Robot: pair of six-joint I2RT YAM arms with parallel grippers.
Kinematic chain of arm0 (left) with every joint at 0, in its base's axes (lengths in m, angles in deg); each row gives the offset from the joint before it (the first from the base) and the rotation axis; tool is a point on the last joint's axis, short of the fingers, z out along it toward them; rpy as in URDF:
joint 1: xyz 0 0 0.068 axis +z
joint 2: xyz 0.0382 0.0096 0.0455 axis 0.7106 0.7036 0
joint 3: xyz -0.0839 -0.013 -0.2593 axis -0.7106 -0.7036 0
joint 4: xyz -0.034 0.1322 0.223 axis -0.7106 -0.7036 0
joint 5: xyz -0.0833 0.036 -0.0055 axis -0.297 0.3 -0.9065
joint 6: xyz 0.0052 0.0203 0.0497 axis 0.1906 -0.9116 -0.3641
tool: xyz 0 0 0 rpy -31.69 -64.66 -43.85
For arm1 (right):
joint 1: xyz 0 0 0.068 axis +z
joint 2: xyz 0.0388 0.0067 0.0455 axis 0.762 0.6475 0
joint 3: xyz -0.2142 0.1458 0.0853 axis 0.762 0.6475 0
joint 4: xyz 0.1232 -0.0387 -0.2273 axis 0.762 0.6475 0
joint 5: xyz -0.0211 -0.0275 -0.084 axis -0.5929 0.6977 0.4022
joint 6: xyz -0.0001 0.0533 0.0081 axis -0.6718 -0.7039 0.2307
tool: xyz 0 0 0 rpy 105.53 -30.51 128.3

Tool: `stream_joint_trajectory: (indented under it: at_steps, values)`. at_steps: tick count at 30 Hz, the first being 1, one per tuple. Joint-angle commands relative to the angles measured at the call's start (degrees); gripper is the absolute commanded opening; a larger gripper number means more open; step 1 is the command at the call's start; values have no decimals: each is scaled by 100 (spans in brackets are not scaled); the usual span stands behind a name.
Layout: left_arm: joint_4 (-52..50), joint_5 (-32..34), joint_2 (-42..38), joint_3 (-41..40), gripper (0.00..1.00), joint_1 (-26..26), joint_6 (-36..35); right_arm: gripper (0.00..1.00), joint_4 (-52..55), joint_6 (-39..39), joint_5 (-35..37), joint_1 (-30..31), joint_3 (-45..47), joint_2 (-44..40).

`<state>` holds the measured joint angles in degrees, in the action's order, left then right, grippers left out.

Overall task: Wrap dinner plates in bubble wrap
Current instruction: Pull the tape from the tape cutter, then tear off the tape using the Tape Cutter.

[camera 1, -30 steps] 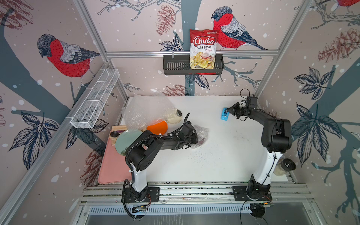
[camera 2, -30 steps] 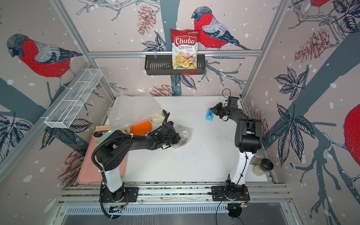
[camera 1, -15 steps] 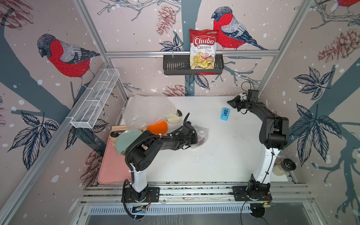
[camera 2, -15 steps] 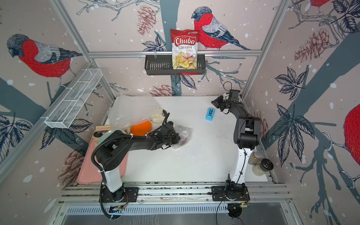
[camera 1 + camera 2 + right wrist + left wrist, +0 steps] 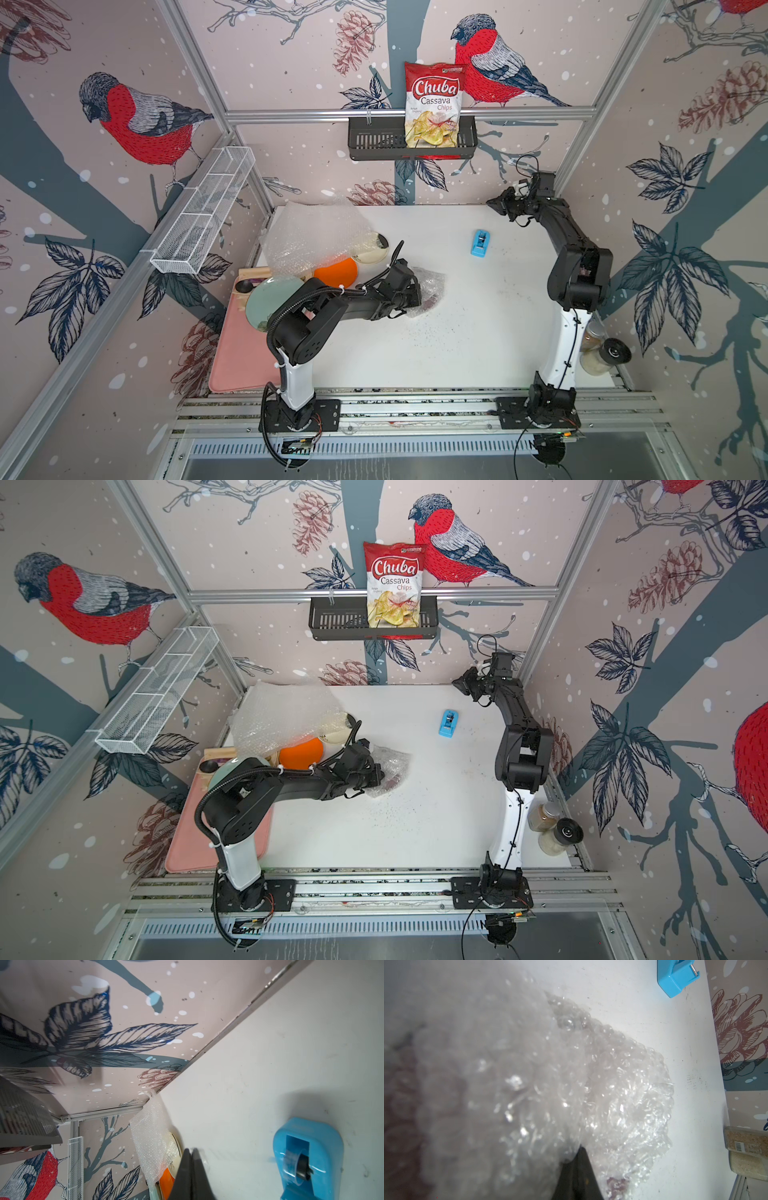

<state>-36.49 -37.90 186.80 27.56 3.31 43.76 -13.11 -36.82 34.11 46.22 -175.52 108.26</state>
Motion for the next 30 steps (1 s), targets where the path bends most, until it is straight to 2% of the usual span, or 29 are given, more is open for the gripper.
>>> stream_joint_trajectory:
  at_steps: [1, 9, 13, 20, 24, 30]
  values:
    - [-1304, 566, 104, -96, 0, 60, 2, 0, 33, 57, -8, -18, -367, -133]
    - [-1242, 524, 95, -138, 0, 84, 2, 0, 327, 0, -37, -55, -1183, -261]
    - [-1195, 496, 95, -173, 0, 93, 11, 0, 389, 131, 31, 35, -787, -733]
    - [-1172, 443, 105, -191, 0, 111, 12, 0, -1367, -261, 478, 498, 3446, -3178]
    - [-1143, 401, 87, -210, 0, 113, -11, 0, -1653, -456, 887, 790, 5226, -4304]
    - [-1114, 276, 165, -177, 0, 120, -64, 0, -2384, -1255, 1169, 1383, 7430, -5219]
